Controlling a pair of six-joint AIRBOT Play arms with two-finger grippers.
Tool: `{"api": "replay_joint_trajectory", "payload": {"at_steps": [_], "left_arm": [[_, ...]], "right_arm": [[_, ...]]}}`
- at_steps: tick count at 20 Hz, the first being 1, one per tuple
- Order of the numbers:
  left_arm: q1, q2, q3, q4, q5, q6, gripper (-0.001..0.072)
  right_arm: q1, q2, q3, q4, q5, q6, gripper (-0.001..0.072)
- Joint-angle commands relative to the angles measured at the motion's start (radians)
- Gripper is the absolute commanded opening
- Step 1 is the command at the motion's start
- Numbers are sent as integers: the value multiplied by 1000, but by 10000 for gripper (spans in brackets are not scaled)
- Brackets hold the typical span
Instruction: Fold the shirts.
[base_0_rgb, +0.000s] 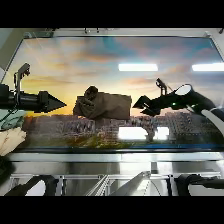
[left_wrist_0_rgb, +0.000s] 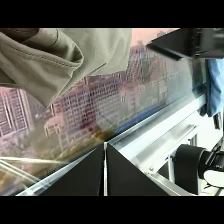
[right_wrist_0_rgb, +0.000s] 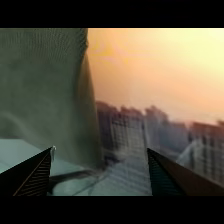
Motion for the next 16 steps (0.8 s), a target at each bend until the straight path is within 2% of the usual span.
{"api": "replay_joint_trajectory", "payload": {"at_steps": [1, 6, 11, 12, 14, 15, 16], "left_arm": [[1, 1, 0, 2, 1, 1, 13], [1, 1, 0, 2, 13, 2, 14], [1, 1, 0, 6, 13, 2, 14], [1, 1, 0, 8, 16, 2, 14], [1, 1, -1, 8, 19, 2, 14], [1, 1, -1, 9, 19, 2, 14], [1, 1, -1, 8, 19, 2, 14]], "right_arm": [[25, -98, -13, 295, -25, -164, 650], [62, -172, 6, 505, -20, -270, 649], [127, -232, 90, 532, -21, -282, 638], [134, -243, 103, 546, -21, -283, 502], [139, -253, 115, 580, -17, -317, 130], [137, -251, 115, 608, -10, -354, 20], [129, -244, 116, 628, 3, -379, 19]]}}
